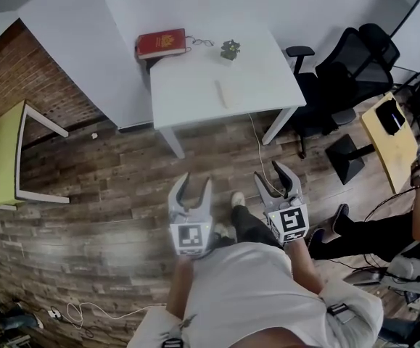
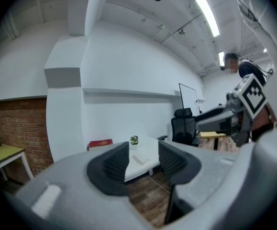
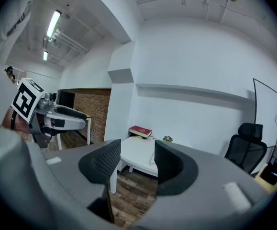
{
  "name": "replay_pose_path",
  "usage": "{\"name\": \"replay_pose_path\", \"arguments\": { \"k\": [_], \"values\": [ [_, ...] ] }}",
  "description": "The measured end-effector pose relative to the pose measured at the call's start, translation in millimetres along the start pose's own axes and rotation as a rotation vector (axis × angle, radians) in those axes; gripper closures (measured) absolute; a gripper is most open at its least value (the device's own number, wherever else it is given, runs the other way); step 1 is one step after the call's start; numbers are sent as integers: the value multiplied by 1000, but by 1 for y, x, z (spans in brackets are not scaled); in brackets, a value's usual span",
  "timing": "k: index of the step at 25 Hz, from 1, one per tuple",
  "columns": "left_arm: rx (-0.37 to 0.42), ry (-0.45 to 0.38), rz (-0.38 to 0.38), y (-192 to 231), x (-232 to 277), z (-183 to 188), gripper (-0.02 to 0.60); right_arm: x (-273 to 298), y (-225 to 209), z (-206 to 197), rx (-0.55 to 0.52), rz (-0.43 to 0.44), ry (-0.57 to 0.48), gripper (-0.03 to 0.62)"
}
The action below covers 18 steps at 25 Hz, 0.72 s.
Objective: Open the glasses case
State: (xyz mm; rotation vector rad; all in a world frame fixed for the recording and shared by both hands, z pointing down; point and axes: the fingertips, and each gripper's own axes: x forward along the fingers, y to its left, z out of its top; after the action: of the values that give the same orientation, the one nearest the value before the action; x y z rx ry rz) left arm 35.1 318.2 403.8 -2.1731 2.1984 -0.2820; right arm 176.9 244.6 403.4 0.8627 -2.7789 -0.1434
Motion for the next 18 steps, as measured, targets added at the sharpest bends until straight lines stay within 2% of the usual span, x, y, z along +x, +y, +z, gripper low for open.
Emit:
{"name": "replay_pose_path", "arguments": {
  "k": [18],
  "values": [
    [-1, 19, 25, 37, 80, 4, 393, 82, -47, 8, 13, 30, -2, 385]
  ]
}}
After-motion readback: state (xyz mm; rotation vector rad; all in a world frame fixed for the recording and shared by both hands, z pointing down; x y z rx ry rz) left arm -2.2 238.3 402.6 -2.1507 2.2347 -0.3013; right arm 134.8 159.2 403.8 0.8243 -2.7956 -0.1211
